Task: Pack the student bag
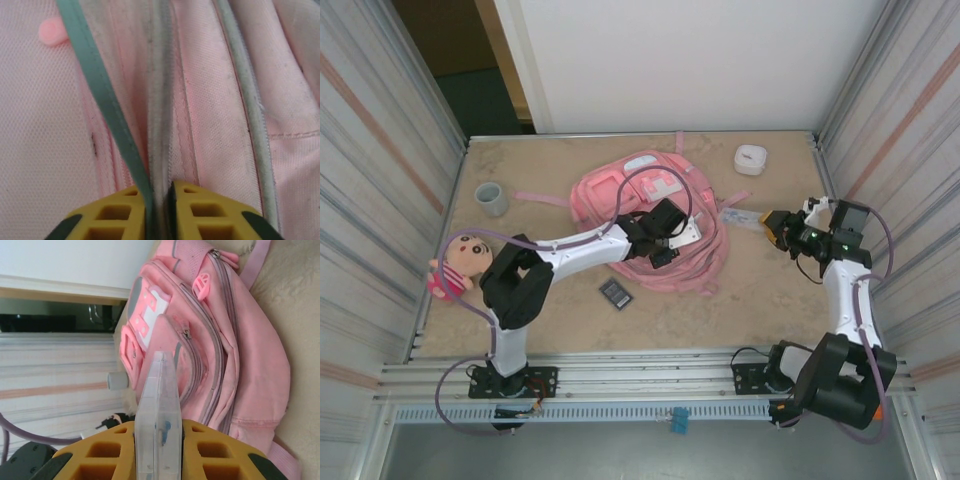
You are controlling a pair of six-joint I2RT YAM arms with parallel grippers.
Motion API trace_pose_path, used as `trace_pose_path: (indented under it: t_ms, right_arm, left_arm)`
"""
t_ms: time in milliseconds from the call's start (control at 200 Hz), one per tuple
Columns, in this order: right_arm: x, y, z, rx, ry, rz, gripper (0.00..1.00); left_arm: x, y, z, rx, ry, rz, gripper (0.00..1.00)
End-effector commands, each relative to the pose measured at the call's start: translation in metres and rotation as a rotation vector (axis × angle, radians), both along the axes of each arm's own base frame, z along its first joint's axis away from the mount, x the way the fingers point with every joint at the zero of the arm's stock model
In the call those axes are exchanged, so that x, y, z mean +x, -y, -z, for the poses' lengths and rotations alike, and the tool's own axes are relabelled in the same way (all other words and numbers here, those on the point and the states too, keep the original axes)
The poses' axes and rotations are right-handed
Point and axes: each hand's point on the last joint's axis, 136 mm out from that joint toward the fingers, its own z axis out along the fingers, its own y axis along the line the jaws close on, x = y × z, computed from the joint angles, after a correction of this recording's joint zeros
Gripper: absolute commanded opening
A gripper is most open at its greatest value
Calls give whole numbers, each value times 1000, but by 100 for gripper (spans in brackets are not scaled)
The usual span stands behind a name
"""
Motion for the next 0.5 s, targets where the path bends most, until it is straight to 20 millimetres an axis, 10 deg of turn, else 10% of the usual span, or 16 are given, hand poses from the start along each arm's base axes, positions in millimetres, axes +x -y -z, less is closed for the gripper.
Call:
trace_pose_path:
  t_ms: [0, 496]
  right_arm:
    - [-10, 3, -1, -43, 13, 26, 9]
    - [-19, -25, -13, -84, 57, 120, 10]
  left_arm:
    - [26, -5, -50, -64, 107, -92, 6]
    - [49, -33, -171, -580, 83, -330, 0]
